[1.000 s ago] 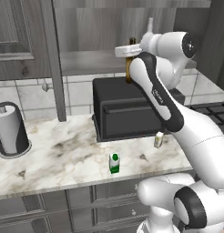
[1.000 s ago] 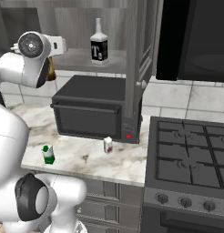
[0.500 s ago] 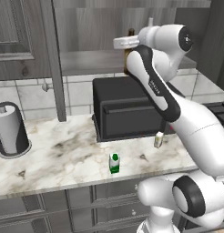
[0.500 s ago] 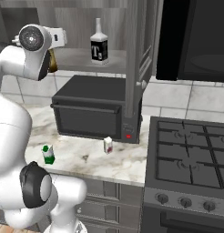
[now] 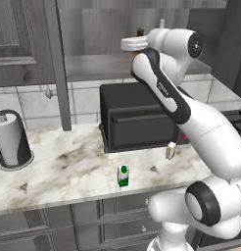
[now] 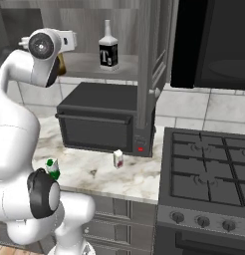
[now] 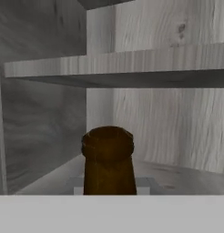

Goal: Sort all alcoholic drinks to one cabinet, and non-alcoholic drinks to the other.

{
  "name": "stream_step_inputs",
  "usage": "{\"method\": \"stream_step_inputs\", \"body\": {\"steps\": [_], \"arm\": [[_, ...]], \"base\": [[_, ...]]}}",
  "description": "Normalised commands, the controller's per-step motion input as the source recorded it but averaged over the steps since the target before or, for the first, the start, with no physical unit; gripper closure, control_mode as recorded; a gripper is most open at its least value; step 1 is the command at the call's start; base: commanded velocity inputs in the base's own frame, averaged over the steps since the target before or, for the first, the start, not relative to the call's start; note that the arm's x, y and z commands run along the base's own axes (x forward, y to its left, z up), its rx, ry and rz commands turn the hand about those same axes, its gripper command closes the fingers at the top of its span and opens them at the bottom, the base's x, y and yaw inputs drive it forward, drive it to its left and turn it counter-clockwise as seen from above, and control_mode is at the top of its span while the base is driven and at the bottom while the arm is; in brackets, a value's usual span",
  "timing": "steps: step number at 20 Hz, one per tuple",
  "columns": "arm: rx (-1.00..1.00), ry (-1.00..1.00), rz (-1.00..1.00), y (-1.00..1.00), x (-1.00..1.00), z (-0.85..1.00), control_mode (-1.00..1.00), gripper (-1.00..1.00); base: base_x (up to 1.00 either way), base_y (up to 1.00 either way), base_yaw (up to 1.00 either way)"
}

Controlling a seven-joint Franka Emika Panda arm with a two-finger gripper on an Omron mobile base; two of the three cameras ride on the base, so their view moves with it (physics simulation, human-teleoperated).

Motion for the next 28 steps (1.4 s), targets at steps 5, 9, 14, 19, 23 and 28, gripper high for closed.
{"method": "stream_step_inputs", "body": {"steps": [5, 9, 14, 19, 23, 28], "arm": [[0.02, -0.02, -0.02, -0.01, 0.45, 0.06, -1.00, 1.00], [0.02, 0.00, -0.04, 0.00, 0.50, 0.00, -1.00, 1.00], [0.00, 0.00, -0.05, 0.00, 0.39, 0.00, -1.00, 1.00], [0.00, 0.00, -0.05, 0.00, 0.35, 0.00, -1.00, 1.00], [0.00, 0.00, -0.05, 0.00, 0.22, -0.01, -1.00, 1.00], [0.00, 0.01, -0.07, 0.00, 0.17, -0.07, -1.00, 1.00]], "base": [[0.00, 0.00, 0.00], [0.00, 0.00, 0.00], [0.00, 0.00, 0.00], [0.00, 0.00, 0.00], [0.00, 0.00, 0.00], [0.00, 0.00, 0.00]]}}
